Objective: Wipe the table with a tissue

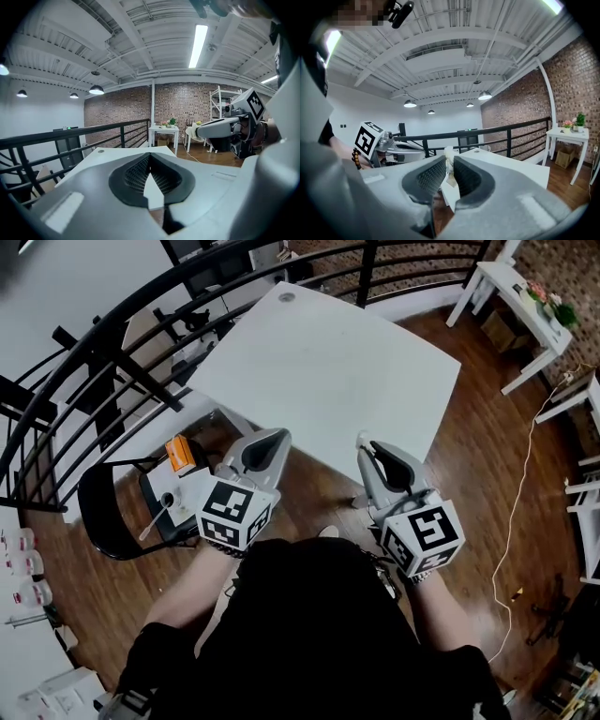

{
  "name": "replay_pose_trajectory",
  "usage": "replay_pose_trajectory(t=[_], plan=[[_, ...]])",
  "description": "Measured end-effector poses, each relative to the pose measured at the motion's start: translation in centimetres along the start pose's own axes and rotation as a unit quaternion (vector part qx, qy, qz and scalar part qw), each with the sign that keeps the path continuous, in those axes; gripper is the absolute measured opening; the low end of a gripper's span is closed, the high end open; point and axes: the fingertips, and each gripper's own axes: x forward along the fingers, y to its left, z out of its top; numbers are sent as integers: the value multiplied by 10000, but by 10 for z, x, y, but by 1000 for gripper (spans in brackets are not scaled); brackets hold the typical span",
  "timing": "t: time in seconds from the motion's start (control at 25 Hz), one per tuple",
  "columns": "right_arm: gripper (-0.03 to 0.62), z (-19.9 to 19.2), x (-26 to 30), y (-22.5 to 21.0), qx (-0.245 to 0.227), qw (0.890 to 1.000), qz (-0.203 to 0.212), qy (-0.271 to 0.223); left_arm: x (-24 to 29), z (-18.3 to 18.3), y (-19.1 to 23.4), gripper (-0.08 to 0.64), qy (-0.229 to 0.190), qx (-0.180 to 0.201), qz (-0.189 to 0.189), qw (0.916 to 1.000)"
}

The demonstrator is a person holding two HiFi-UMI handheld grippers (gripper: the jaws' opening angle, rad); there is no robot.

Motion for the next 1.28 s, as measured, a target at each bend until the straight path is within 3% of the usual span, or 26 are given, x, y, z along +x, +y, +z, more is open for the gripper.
replay_pose_trajectory(t=[0.6, 0.92, 1.28], plan=[[40, 19, 16, -38, -123, 9997, -139, -180, 49, 9, 3, 17, 147, 206, -136, 9996], [40, 17, 65, -61, -89, 9996, -273, 57, 97, -1, 45, 17, 269, 91, -259, 9993], [40, 7, 174, -88, 44, 9974, -327, 637, 163, -23, 131, 16, 581, -177, -434, 9972]])
